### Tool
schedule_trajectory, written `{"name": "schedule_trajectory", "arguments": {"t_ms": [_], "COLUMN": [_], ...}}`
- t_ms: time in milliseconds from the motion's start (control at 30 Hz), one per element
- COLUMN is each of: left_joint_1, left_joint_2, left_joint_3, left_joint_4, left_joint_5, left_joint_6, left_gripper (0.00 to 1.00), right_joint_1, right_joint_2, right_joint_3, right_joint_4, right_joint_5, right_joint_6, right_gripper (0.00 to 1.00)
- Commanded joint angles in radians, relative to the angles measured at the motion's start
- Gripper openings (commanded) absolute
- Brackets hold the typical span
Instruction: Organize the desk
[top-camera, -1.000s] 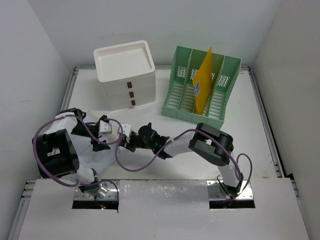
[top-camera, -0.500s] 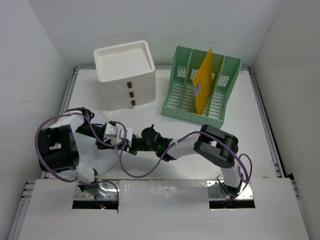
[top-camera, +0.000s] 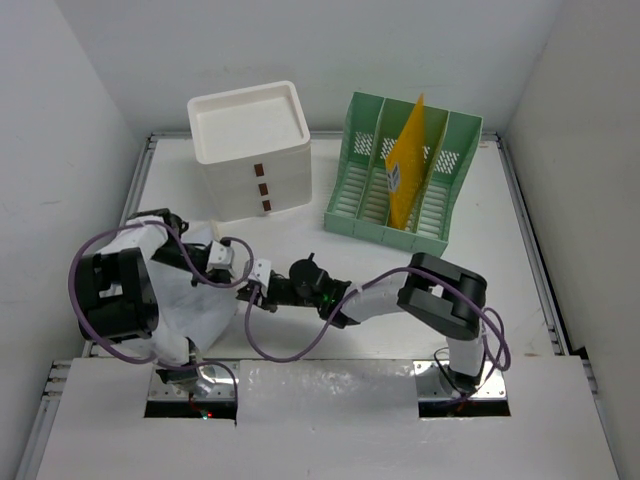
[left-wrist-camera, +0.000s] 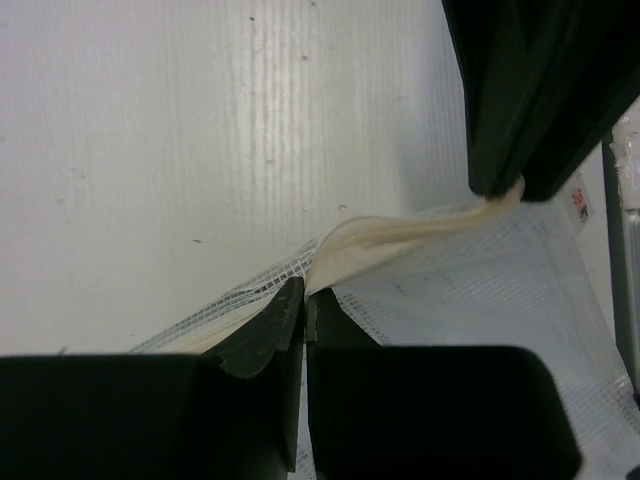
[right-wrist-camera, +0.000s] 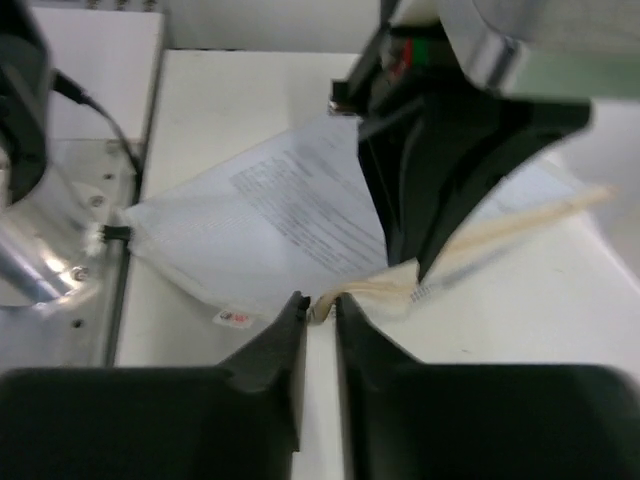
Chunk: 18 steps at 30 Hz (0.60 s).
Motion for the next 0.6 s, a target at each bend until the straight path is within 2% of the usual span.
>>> {"name": "schedule_trajectory", "arguments": {"t_ms": [0,33,67,167,233,333,367,400,433,500,567], "left_joint_1": [-0.007,-0.007,-0.007,-0.009,-0.012,-0.013,-0.013,-0.015,-0.013,-0.013,-0.015], "left_joint_2": [0.005,-0.001,-0.019,-0.090,-0.127,-0.205,-0.246,-0.265,-0.298,-0.328,-0.359], "left_joint_3": [0.108,0.151,0.163,0.189,0.212,0.225,0.222,0.222,0.223,0.232,0.248], "left_joint_4": [-0.094,-0.088,-0.079,-0.013,0.056,0.270,0.329,0.393,0.392,0.353,0.323], "left_joint_5": [0.081,0.102,0.115,0.165,0.196,0.179,0.166,0.149,0.149,0.164,0.176], "left_joint_6": [0.109,0.063,0.023,-0.177,-0.272,-0.605,-0.765,-0.800,-0.805,-0.767,-0.755], "left_gripper": [0.00,0.00,0.00,0.00,0.00,0.00,0.00,0.00,0.00,0.00,0.00], "right_joint_1": [-0.004,-0.007,-0.007,-0.007,-0.011,-0.019,-0.018,-0.019,-0.019,-0.022,-0.050], "right_joint_2": [-0.121,-0.166,-0.187,-0.264,-0.296,-0.361,-0.391,-0.401,-0.407,-0.404,-0.393], "right_joint_3": [-0.038,-0.046,-0.049,-0.009,0.014,0.000,-0.005,0.001,0.038,0.099,0.175], "right_joint_4": [0.088,0.045,0.009,-0.188,-0.318,-0.365,-0.365,-0.393,-0.427,-0.571,-0.643], "right_joint_5": [0.211,0.251,0.274,0.392,0.455,0.422,0.402,0.385,0.373,0.391,0.374], "right_joint_6": [0.005,0.012,0.015,0.050,0.062,0.088,0.090,0.084,0.070,0.061,0.036], "right_gripper": [0.19,0.33,0.56,0.76,0.80,0.84,0.85,0.86,0.85,0.87,0.87]}}
